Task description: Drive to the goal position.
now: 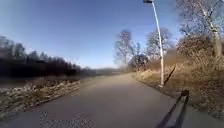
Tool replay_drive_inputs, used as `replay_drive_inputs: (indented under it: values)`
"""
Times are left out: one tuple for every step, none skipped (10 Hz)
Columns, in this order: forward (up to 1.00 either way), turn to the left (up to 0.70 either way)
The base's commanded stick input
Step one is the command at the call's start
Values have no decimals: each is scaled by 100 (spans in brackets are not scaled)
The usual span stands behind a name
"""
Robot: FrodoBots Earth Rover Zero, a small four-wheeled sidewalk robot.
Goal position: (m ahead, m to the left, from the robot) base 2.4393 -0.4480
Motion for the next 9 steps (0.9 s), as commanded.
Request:
replay_drive_inputs:
  values:
    - [85,0]
    - [85,0]
    - [85,0]
    - [85,0]
    - [85,0]
    - [85,0]
    - [85,0]
    - [85,0]
    - [85,0]
